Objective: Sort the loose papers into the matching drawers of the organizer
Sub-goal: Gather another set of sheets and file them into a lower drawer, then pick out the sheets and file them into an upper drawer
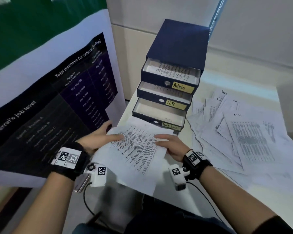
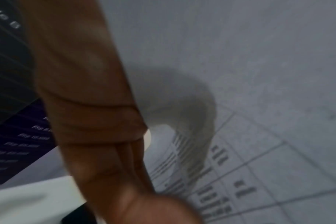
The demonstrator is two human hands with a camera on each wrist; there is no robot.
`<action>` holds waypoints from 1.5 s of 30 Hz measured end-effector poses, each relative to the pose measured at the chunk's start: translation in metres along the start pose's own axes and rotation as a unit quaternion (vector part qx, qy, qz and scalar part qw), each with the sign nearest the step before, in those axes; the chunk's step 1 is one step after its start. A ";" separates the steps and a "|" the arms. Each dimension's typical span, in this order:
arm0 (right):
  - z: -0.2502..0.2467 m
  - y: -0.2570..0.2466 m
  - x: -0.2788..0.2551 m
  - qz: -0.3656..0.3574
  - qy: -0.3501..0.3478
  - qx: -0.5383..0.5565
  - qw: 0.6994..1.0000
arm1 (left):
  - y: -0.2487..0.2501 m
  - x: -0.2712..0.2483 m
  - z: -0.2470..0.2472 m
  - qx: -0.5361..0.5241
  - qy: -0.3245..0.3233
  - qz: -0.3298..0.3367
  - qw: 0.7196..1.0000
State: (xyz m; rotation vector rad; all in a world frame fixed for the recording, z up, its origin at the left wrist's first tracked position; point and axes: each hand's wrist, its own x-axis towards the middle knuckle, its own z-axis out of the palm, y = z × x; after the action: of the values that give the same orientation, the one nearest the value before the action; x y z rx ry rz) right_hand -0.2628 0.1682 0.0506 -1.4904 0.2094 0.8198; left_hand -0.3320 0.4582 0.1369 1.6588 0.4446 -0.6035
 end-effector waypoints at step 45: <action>-0.318 0.052 -0.022 0.183 0.362 -0.443 0.800 | 0.122 0.158 0.219 0.097 -0.258 0.064 0.959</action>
State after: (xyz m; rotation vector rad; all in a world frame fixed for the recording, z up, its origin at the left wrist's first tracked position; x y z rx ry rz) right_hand -0.1974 -0.1408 -0.0151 -2.6962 0.7860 0.6150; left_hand -0.1652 0.2146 0.1118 1.6192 -0.1042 -0.9694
